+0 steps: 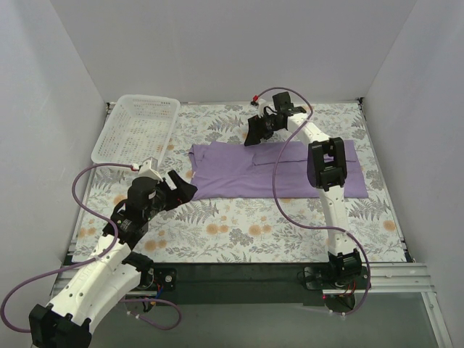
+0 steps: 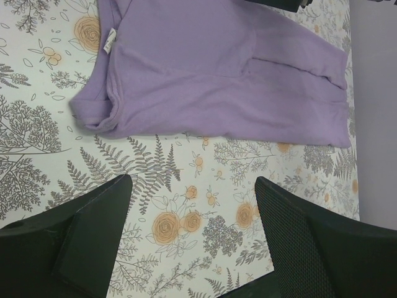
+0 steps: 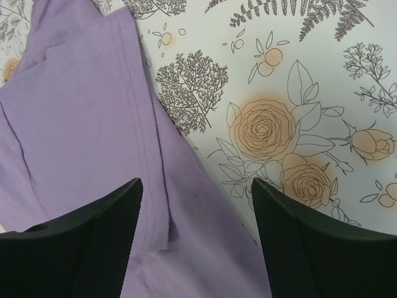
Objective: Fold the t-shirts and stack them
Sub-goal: Fold the tshirt
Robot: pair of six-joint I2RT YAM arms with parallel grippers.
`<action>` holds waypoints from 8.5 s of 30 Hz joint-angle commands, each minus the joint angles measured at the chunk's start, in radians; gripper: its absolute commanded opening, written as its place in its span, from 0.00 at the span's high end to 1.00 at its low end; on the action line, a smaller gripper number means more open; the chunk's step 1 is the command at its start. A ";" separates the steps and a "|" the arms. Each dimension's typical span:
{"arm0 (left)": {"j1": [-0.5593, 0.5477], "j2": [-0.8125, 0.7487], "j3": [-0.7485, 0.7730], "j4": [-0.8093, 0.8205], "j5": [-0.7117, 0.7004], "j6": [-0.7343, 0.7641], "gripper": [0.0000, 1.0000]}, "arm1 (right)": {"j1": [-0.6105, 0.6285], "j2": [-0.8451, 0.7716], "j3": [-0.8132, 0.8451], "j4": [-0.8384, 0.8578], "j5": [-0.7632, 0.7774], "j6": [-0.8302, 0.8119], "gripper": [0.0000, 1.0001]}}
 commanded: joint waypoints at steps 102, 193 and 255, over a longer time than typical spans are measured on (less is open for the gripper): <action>0.007 -0.105 -0.093 0.026 0.187 -0.221 0.19 | -0.103 -1.274 -1.383 0.057 0.231 -0.704 0.02; 0.056 1.219 0.703 0.158 -0.012 -0.178 0.45 | -0.359 -1.327 -1.420 0.109 -0.059 -0.453 0.12; 0.133 -0.115 0.114 0.032 0.279 -0.044 0.37 | 0.476 -1.212 -1.578 0.006 0.582 -0.426 0.70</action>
